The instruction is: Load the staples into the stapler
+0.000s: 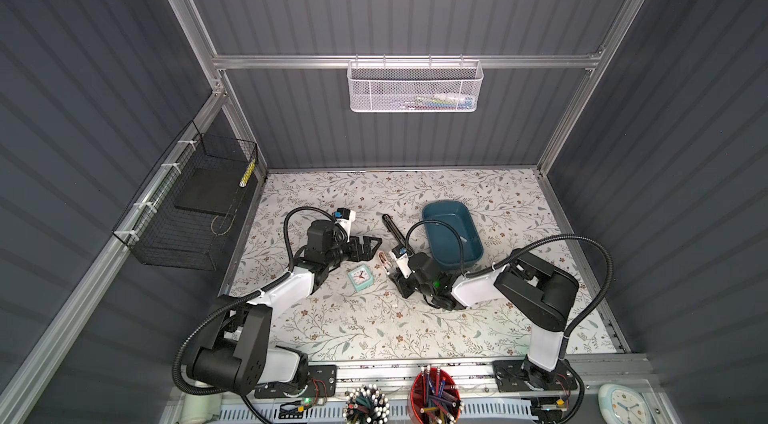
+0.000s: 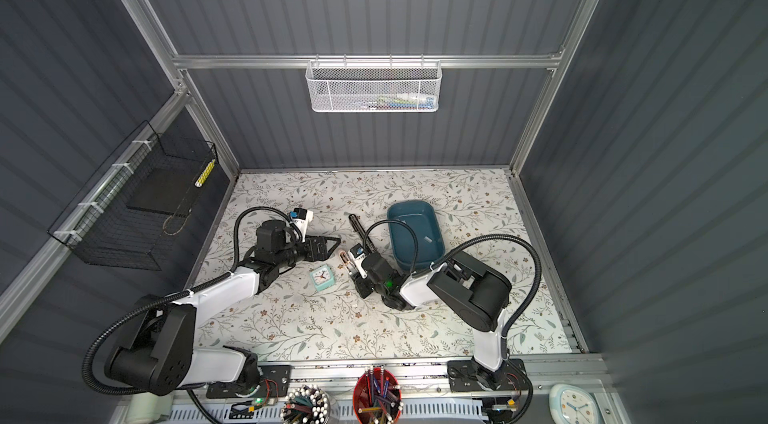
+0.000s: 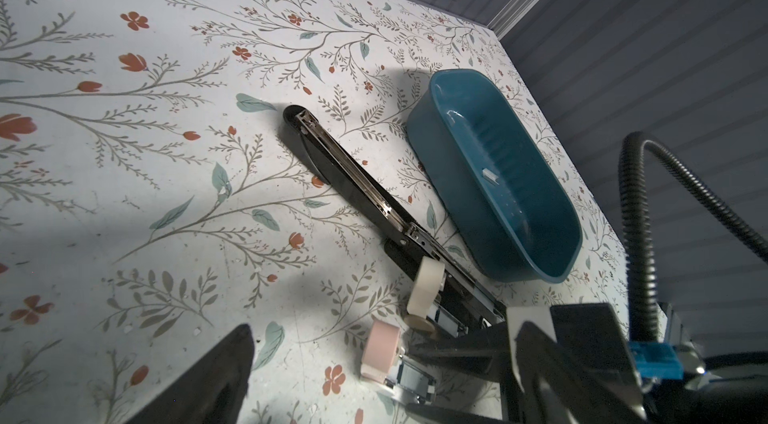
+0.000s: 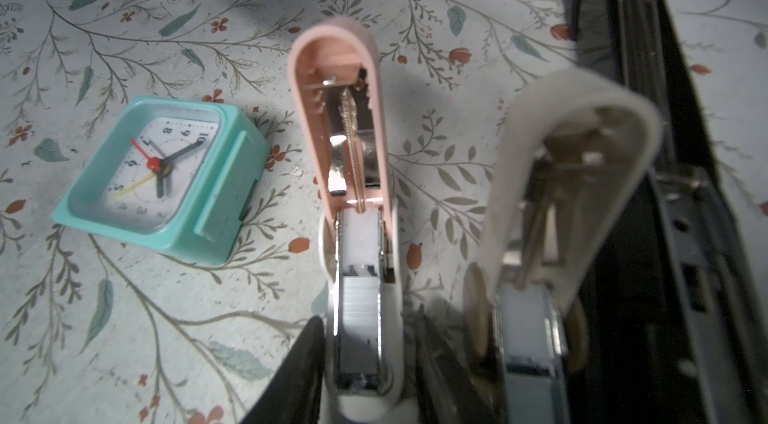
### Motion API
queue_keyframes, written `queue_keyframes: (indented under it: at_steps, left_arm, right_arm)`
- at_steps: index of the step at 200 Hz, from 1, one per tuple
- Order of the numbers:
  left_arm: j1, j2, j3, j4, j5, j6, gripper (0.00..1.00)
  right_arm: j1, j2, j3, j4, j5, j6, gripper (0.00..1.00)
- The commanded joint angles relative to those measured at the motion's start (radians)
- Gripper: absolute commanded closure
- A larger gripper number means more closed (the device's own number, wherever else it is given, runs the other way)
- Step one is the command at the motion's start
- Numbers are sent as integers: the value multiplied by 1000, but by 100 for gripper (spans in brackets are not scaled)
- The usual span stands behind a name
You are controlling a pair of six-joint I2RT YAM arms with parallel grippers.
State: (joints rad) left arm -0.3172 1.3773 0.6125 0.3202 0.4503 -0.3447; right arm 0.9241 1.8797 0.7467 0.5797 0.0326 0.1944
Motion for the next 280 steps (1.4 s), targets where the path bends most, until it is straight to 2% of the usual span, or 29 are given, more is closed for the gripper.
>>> queue_keyframes:
  at_steps: [1, 14, 38, 69, 112, 136, 175, 212, 244, 256, 267, 280]
  left_arm:
    - [0, 28, 14, 45, 47, -2, 8]
    - [0, 45, 4, 69, 60, -10, 11]
    - [0, 84, -11, 120, 88, -27, 27]
    - [-3, 130, -35, 188, 106, -51, 39]
    - [-13, 176, -63, 225, 82, -54, 40]
    - [-20, 215, -72, 278, 107, -65, 42]
    - [-71, 241, -88, 368, 164, -76, 52]
    - [-155, 253, -143, 461, 189, -17, 62]
    - [-164, 291, -214, 606, 212, -21, 70]
    - [-166, 306, -226, 631, 229, -19, 70]
    - [-166, 308, -235, 639, 211, -17, 70]
    - [-166, 298, -231, 606, 186, -1, 70]
  right_arm:
    - [13, 19, -15, -58, -5, -4, 64]
    - [21, 22, -17, -55, -4, 0, 67]
    - [33, 26, -14, -49, -1, 5, 72]
    - [36, 36, -7, -35, -5, 19, 78]
    - [38, 40, -1, -21, -6, 34, 81]
    - [37, 38, -3, -17, -7, 38, 82]
    - [38, 44, -1, -6, -6, 51, 82]
    - [37, 48, 0, 7, -17, 59, 82]
    - [37, 47, 1, 9, -19, 59, 82]
    - [37, 41, -6, 14, -16, 59, 81]
    - [37, 31, -15, 20, -12, 55, 74]
    - [38, 14, -29, 31, -14, 48, 71]
